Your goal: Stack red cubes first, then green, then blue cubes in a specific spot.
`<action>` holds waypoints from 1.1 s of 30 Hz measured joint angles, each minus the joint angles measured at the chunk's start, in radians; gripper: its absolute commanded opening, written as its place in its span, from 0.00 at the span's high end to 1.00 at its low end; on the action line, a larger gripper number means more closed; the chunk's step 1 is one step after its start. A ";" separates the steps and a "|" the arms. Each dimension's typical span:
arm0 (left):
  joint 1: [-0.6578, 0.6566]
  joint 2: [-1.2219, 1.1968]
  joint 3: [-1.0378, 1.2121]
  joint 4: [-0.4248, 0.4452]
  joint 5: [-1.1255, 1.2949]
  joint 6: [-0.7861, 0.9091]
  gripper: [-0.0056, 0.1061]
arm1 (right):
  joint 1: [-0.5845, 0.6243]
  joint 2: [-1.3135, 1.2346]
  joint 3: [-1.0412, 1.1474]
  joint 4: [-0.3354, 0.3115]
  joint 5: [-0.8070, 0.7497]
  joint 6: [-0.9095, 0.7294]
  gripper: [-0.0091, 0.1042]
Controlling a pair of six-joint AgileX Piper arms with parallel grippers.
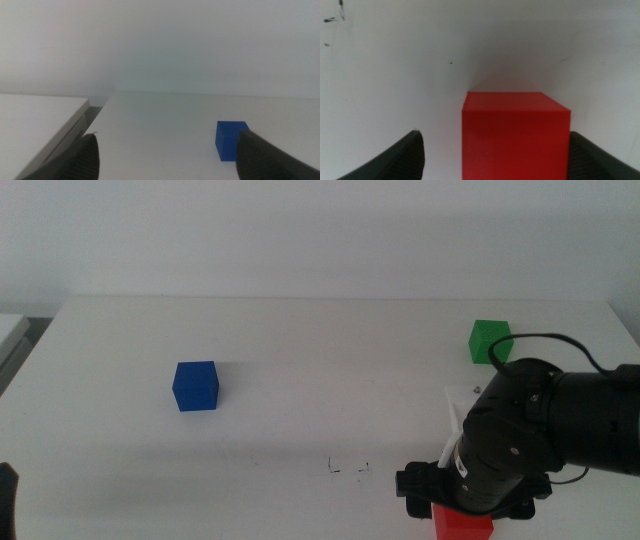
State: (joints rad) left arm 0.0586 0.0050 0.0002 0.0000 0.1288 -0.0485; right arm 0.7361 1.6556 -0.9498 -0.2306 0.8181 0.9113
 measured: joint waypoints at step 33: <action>0.000 0.000 0.000 0.000 0.000 0.000 0.11 | 0.031 0.088 -0.438 -0.084 0.215 -0.039 0.94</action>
State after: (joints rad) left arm 0.0586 0.0050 0.0002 0.0000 0.1288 -0.0485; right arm 0.7672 1.7436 -1.3876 -0.3143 1.0330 0.8720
